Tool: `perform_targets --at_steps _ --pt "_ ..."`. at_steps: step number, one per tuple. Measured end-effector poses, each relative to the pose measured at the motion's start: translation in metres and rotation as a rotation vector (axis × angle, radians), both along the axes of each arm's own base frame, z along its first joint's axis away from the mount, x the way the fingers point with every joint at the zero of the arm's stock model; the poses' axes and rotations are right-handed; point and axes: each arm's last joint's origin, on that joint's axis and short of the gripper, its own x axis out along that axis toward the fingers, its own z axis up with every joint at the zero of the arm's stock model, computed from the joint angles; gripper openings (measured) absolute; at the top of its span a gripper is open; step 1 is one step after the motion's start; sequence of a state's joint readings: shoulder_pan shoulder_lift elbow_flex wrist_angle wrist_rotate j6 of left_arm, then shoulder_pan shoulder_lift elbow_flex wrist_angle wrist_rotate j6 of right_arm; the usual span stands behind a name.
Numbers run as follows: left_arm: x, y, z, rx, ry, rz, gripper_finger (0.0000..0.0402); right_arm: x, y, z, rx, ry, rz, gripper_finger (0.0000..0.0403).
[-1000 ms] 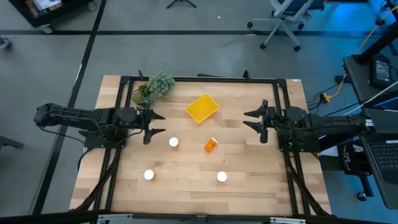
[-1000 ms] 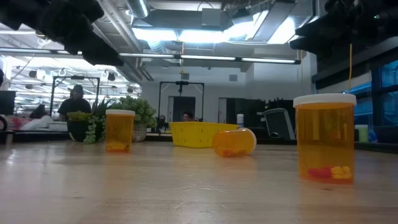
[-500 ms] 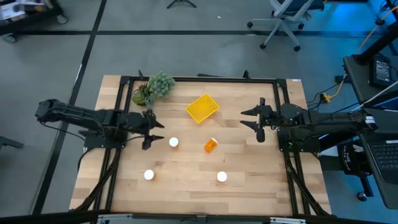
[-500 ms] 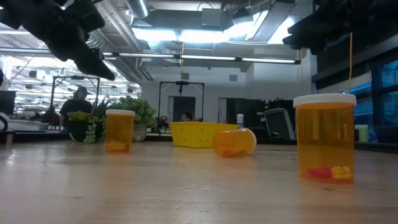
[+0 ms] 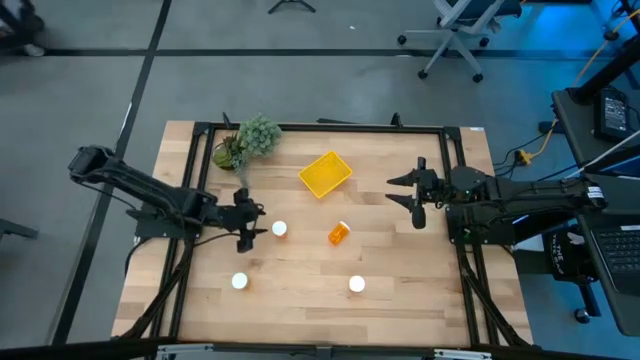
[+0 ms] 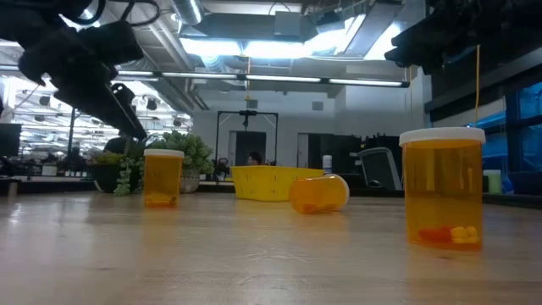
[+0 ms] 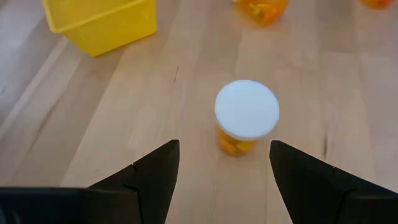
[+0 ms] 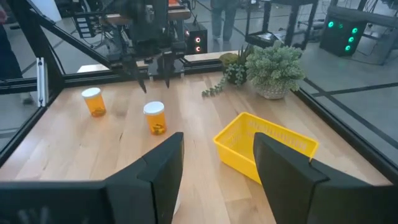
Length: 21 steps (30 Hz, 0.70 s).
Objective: Pick and place pill bottles into a basket
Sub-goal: Put the orange pill bottle into the yellow bin
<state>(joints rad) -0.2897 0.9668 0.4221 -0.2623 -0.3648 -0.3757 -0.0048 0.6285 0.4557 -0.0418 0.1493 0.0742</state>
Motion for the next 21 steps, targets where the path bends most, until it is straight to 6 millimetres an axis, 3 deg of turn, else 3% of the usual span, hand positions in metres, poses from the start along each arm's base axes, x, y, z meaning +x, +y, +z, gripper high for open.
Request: perform_targets --at_steps 21 --pt "0.034 -0.015 -0.041 -0.091 0.052 0.032 0.0255 0.0 0.0 -0.001 -0.007 0.008 0.005 0.0197"
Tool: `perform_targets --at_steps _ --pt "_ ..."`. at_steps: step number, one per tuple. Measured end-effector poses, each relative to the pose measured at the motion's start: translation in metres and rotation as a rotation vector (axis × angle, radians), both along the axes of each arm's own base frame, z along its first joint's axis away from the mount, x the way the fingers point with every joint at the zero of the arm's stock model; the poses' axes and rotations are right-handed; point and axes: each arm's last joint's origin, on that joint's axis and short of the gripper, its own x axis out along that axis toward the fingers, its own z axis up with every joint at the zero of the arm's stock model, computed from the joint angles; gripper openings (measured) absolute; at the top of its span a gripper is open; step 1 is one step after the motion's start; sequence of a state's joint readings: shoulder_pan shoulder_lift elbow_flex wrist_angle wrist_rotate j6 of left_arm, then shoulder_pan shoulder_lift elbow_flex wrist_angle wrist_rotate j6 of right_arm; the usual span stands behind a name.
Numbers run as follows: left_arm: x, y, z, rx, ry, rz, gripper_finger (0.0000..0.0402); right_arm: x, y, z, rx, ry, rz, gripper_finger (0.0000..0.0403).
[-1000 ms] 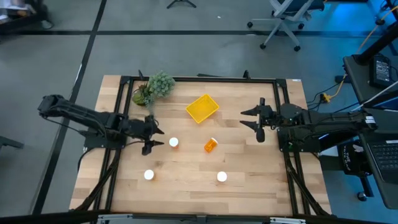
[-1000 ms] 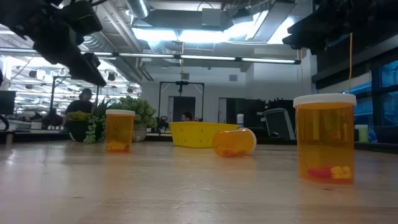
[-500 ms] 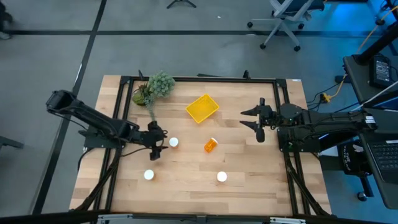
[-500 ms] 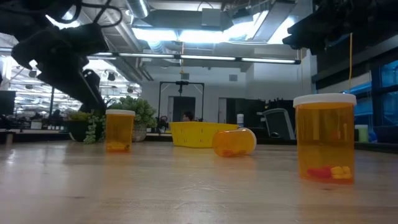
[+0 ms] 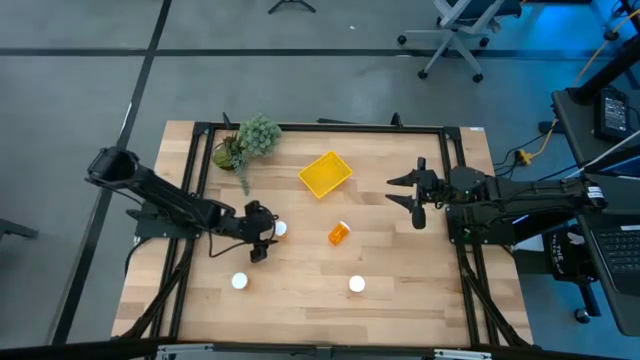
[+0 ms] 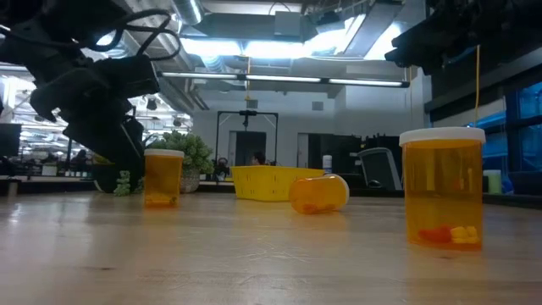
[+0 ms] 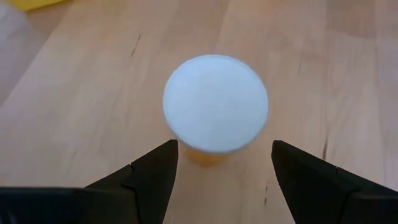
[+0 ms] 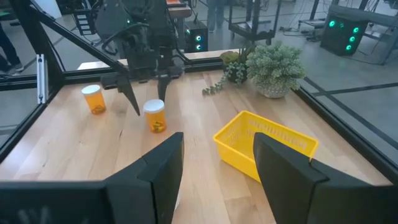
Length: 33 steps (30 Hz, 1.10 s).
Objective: Pick and place pill bottles into a basket
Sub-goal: Put the orange pill bottle into the yellow bin
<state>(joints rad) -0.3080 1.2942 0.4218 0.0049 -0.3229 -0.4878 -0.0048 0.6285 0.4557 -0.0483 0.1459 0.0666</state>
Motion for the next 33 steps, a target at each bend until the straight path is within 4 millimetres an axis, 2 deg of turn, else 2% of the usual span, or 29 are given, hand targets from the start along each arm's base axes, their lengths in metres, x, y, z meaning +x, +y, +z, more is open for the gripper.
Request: perform_targets --at_steps 12,26,29,33 --pt "0.01 0.0 -0.016 0.063 -0.011 0.052 0.0255 0.0 0.0 0.0 -0.022 0.005 0.005 0.0197" --pt "0.015 0.0 -0.021 0.098 -0.035 0.087 0.0255 0.0 0.0 0.0 -0.023 0.007 0.005 0.0197" --pt "0.015 0.0 -0.02 0.107 -0.042 0.096 0.0248 0.0 0.0 0.0 -0.024 0.007 0.005 0.0197" --pt "0.016 0.0 -0.02 0.113 -0.057 0.107 0.0218 0.0 0.0 0.0 -0.023 0.007 0.004 0.0197"
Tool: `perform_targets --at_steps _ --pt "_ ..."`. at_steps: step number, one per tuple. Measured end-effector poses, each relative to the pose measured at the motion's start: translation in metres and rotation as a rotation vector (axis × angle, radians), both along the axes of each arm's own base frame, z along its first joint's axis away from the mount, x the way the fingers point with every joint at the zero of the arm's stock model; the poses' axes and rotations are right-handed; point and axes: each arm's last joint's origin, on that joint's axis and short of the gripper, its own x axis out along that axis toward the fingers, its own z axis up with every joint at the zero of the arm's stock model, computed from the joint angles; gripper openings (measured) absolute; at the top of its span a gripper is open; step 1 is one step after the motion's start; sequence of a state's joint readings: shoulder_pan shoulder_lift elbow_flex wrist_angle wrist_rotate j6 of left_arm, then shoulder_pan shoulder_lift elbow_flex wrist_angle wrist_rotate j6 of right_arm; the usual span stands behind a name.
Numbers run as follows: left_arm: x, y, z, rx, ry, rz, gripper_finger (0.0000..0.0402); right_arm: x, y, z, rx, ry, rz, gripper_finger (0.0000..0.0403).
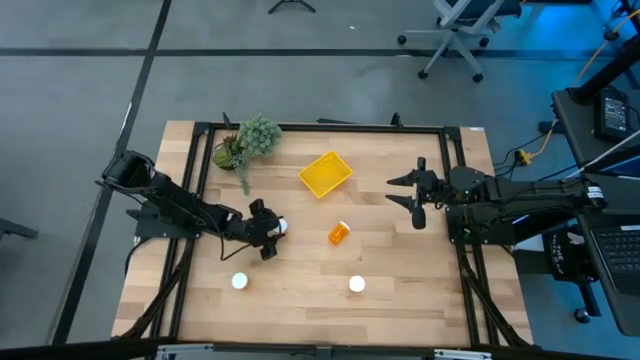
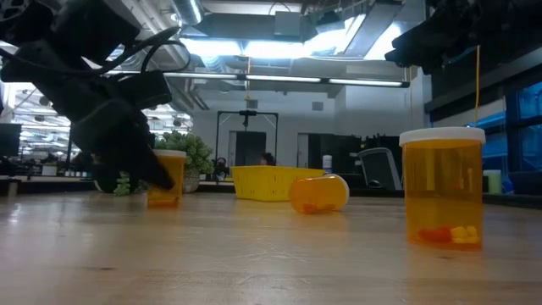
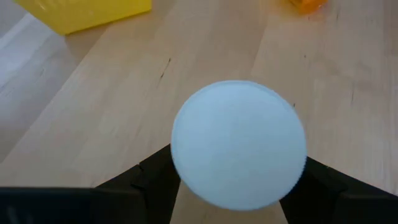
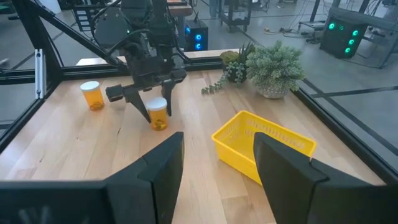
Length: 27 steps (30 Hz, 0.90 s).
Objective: Pick and place pill bottles into a basket
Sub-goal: Put the orange pill bottle into the yellow bin
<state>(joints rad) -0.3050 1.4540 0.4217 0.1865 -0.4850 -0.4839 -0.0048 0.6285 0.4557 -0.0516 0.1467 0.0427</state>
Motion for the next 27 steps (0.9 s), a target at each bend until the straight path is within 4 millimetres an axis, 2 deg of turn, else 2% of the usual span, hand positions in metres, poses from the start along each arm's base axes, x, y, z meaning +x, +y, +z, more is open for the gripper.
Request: perform_targets --at_steps 5,8,19,27 --pt "0.0 0.0 0.0 0.0 -0.003 0.001 0.0173 0.0 0.0 0.0 -0.001 0.001 0.0 0.0197" --pt "0.0 0.0 0.0 0.0 -0.004 0.001 0.0161 0.0 0.0 -0.001 0.0 0.008 0.0 0.0197" --pt "0.0 0.001 0.004 0.031 -0.015 -0.011 0.0156 -0.001 0.0 -0.004 0.001 0.039 -0.001 0.0197" --pt "-0.007 0.001 0.032 0.012 -0.093 -0.108 0.0154 -0.001 0.0 -0.004 0.001 0.038 -0.001 0.0197"
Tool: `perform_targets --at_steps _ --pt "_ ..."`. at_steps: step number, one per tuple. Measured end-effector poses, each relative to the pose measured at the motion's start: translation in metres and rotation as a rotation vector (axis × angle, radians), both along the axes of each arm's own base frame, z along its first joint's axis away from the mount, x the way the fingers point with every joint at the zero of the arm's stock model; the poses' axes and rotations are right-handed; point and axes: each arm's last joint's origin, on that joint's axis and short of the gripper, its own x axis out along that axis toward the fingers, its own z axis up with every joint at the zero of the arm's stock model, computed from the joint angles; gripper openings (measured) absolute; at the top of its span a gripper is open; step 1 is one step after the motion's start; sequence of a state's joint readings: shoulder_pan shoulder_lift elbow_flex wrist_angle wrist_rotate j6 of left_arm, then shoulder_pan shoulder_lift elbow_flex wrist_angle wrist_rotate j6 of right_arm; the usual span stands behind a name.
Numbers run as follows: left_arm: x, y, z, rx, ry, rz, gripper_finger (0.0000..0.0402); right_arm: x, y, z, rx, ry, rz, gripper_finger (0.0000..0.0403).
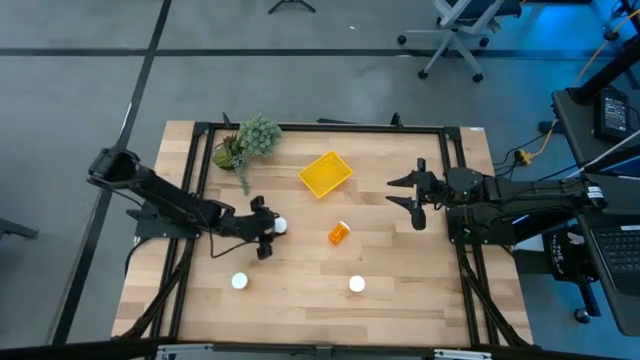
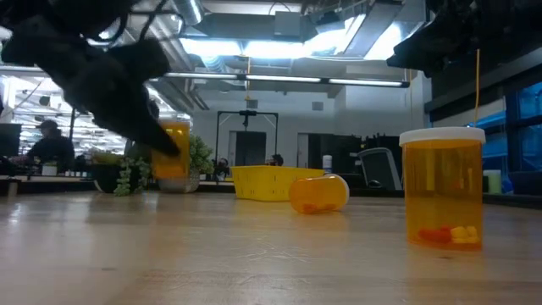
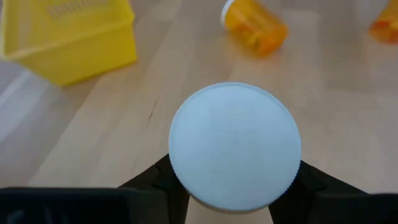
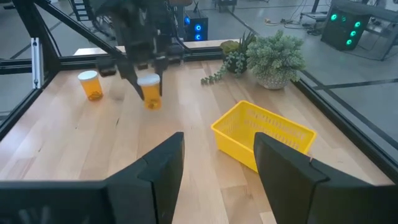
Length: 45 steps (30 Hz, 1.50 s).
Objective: Pick and place pill bottles into a basket
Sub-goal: Put the orange pill bottle into the yellow bin
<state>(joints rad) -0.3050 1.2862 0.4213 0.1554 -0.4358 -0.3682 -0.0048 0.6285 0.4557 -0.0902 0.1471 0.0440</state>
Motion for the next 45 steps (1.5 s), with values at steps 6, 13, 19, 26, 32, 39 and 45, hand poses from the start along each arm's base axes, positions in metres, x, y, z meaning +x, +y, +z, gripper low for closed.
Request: perform_targets --at_steps 6,13,19,26,32,39,45 --pt "-0.015 0.004 0.024 -0.013 -0.051 -0.019 0.0158 0.0 0.0 0.0 0.0 0.0 0.0 0.0197" --pt "-0.035 0.01 0.045 -0.047 -0.096 -0.045 0.0152 0.0 0.0 0.0 -0.001 -0.003 0.001 0.0197" --pt "-0.043 0.011 0.058 -0.032 -0.154 -0.098 0.0153 0.001 0.0 0.002 -0.001 -0.021 0.001 0.0197" --pt "-0.049 0.012 0.061 -0.045 -0.147 -0.163 0.0152 0.001 0.0 0.003 -0.001 -0.027 0.001 0.0197" --pt "-0.05 0.014 0.088 -0.057 -0.055 -0.145 0.015 0.001 0.0 0.005 -0.001 -0.053 0.001 0.0197" --pt "-0.043 0.016 0.115 0.045 -0.046 -0.179 0.0153 0.001 0.0 0.005 -0.001 -0.054 0.001 0.0197" --pt "-0.037 0.019 0.118 0.071 0.001 -0.163 0.0154 0.002 0.0 0.005 0.003 -0.053 0.0 0.0197"
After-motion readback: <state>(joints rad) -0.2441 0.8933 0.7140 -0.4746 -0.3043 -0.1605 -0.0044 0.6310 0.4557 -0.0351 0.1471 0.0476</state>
